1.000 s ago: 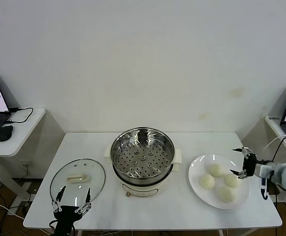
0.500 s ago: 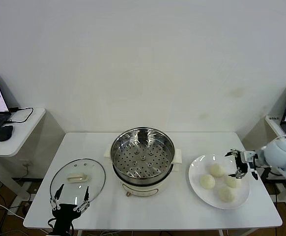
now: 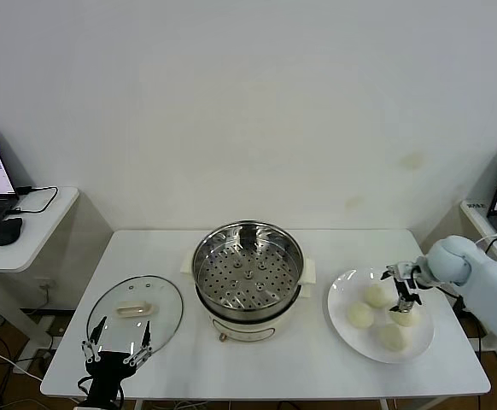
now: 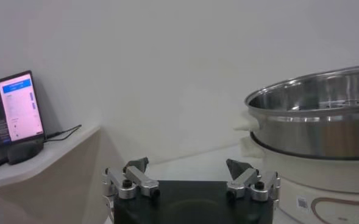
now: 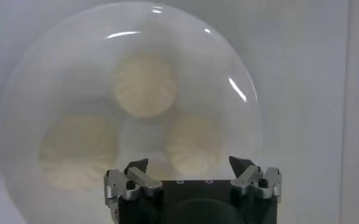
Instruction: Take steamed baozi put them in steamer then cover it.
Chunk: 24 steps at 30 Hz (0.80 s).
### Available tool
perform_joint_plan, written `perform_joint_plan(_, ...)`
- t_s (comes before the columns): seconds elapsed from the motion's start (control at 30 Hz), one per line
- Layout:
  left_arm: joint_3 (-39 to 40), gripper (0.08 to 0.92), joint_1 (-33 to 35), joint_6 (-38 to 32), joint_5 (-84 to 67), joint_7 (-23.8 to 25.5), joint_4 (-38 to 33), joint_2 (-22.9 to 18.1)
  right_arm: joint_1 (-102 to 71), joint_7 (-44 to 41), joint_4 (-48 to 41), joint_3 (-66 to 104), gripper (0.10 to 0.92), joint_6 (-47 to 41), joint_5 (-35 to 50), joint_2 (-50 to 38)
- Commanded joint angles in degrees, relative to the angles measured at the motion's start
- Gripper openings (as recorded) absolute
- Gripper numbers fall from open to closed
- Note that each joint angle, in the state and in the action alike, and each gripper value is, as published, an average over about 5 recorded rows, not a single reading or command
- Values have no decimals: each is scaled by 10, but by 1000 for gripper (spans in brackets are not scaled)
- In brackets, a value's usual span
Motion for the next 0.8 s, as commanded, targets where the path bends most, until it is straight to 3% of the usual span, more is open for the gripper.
perform_joint_plan(0.03,-1,823,0,-1,0,0,1,0,30,-2,-32,-35,823,1,-5,32)
perform_joint_plan(0.3,-4,823,-1,-1,0,0,1,-2,23,2,-44,-35,814,-10,-18,41)
perform_joint_plan(0.63,-4,823,-4,-2,1,0,4,-3,17,15,-64,-22,719,-15,-33,58)
perform_joint_plan(0.8,-4,823,-4,-2,0,1,4,-4,17,12,-65,-23,625,-18,-38,61)
